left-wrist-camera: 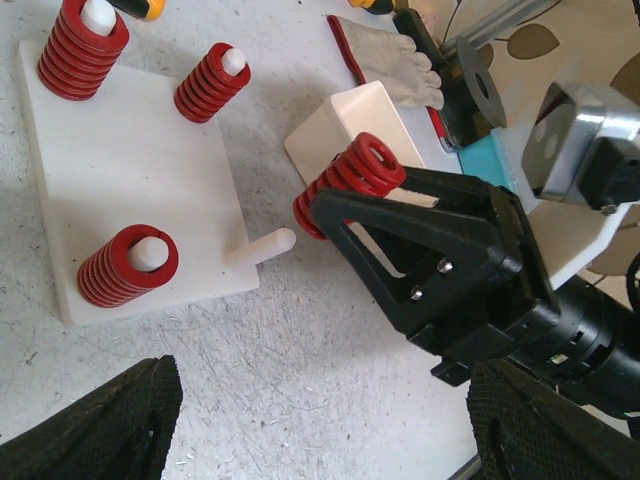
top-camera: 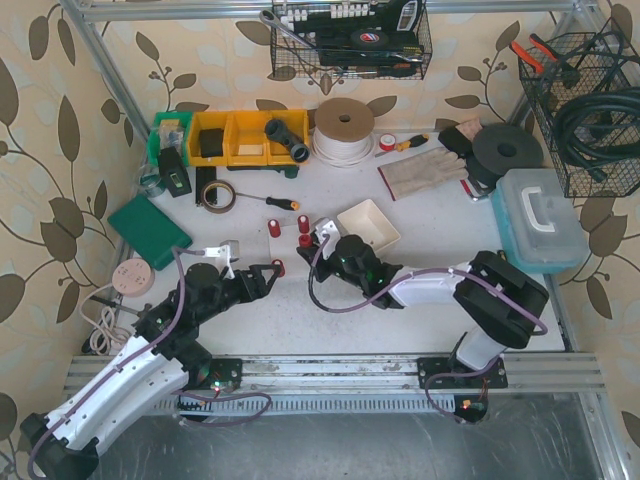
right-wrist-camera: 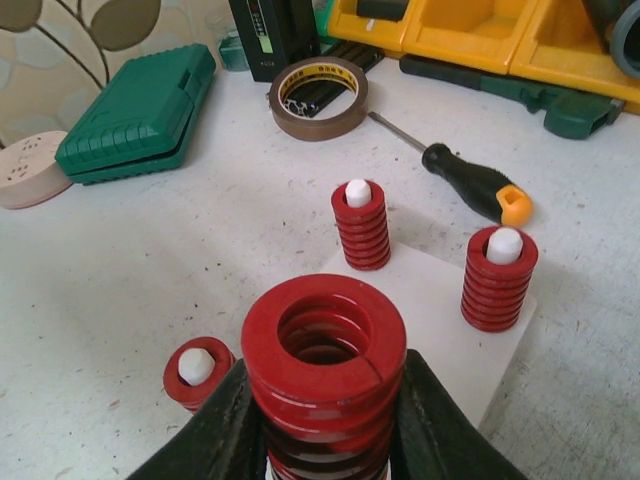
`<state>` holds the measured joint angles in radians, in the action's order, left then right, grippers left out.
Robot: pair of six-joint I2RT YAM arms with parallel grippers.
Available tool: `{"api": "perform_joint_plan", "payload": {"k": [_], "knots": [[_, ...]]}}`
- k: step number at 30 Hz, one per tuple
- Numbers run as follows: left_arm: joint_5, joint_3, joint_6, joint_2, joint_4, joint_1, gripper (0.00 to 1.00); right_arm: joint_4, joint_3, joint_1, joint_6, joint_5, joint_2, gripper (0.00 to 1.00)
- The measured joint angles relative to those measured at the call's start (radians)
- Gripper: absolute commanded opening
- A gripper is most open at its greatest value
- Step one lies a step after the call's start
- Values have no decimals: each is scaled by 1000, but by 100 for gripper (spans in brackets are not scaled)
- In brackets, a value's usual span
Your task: Install the large spring
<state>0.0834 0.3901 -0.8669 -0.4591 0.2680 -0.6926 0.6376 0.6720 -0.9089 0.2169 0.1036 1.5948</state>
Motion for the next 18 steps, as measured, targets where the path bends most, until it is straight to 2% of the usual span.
{"api": "perform_joint_plan", "payload": {"k": [18], "knots": [[-5,0,-3,-6,0,0,82,106,-57,0,26,20,71,0]]}}
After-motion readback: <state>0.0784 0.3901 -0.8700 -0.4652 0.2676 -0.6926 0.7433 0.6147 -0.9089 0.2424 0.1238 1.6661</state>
